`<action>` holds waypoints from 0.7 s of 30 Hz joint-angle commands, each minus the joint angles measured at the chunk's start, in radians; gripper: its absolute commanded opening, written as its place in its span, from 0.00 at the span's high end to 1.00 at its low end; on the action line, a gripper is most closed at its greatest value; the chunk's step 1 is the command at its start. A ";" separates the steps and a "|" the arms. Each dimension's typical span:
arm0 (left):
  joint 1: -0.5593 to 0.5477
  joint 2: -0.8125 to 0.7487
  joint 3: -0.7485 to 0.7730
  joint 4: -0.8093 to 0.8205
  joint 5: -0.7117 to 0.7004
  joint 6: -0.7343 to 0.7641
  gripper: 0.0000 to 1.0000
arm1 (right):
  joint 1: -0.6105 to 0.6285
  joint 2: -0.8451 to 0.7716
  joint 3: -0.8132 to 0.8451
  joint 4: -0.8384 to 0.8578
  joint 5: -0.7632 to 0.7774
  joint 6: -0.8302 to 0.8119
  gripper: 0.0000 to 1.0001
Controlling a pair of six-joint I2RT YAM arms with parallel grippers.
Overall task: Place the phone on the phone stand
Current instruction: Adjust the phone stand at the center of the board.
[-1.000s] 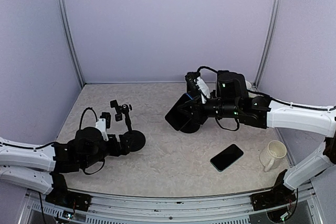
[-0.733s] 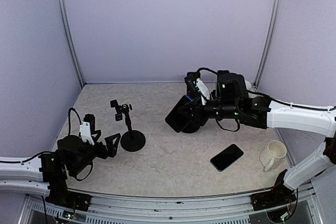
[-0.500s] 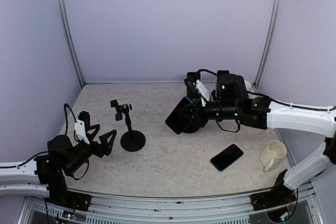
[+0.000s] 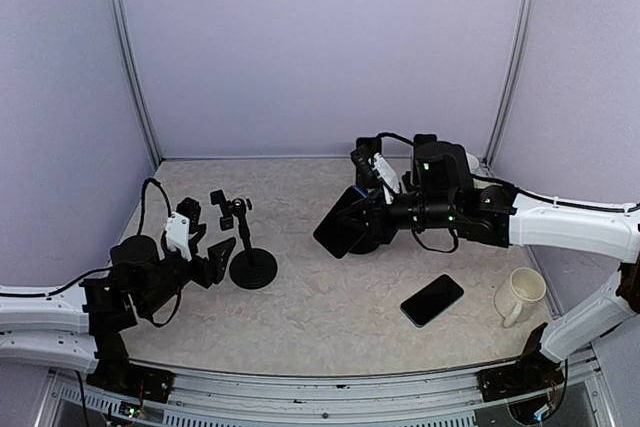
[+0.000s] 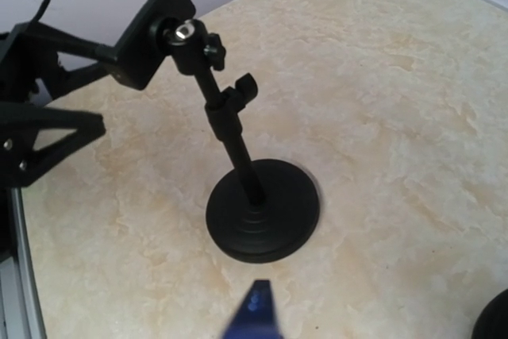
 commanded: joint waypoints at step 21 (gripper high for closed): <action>0.170 0.121 0.106 0.126 0.303 0.138 0.57 | 0.009 -0.036 -0.014 0.040 -0.037 -0.007 1.00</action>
